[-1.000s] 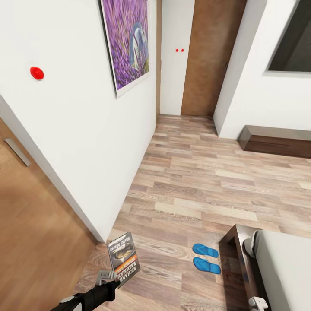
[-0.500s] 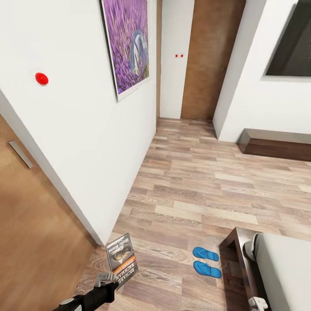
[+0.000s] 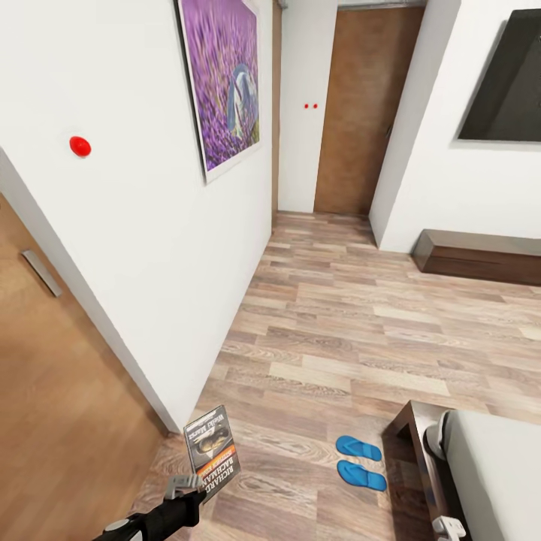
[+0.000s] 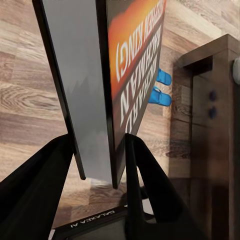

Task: In the bedroom, move the book from the bed onto either nightstand, and place the two sandals side by side next to the bed.

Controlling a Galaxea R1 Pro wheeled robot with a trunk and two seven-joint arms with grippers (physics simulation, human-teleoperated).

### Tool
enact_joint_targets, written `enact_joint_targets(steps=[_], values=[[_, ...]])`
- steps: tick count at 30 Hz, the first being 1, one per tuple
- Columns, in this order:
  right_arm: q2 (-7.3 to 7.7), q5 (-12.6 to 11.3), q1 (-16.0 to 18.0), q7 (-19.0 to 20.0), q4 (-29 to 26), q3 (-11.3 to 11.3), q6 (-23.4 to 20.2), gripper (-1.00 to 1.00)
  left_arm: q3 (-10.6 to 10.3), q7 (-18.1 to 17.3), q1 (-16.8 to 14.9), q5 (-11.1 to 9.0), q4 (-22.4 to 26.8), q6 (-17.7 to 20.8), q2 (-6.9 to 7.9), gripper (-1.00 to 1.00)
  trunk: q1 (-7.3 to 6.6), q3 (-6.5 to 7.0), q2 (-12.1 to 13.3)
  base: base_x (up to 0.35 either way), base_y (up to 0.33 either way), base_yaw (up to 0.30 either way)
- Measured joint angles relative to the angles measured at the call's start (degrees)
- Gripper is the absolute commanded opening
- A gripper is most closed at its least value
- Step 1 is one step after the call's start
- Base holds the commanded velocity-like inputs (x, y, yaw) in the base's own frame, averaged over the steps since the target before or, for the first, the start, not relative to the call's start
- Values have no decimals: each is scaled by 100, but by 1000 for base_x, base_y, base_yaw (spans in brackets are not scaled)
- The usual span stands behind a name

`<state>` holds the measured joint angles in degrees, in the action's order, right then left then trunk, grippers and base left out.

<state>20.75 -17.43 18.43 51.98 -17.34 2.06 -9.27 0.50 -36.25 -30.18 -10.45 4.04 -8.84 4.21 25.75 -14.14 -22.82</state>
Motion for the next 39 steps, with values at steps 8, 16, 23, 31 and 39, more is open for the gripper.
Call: enact_joint_targets(steps=[8, 16, 23, 31, 39], values=[[-4, 4, 0, -8, 10, 1, 280, 100, 0, -7, 0, 0, 0, 0, 0, -100, 0, 74, 0, 0, 0, 0], [-4, 6, 0, -9, 14, 1, 420, 100, -2, -8, 0, 0, 0, 0, 0, -100, 0, 148, 0, 0, 0, 0], [-5, 6, 0, -9, 14, 1, 427, 100, -6, -8, 0, 0, -1, 0, 0, -100, 0, 212, 0, 0, 0, 0], [-5, 6, 0, -9, 14, 1, 429, 100, -8, -8, 0, 1, -6, 0, -7, -100, 0, 286, 0, 0, 0, 0], [-5, 7, -1, -9, 13, 1, 431, 100, -7, -6, 0, 1, -9, 0, -9, -100, 0, 360, 1, 0, 0, 0]])
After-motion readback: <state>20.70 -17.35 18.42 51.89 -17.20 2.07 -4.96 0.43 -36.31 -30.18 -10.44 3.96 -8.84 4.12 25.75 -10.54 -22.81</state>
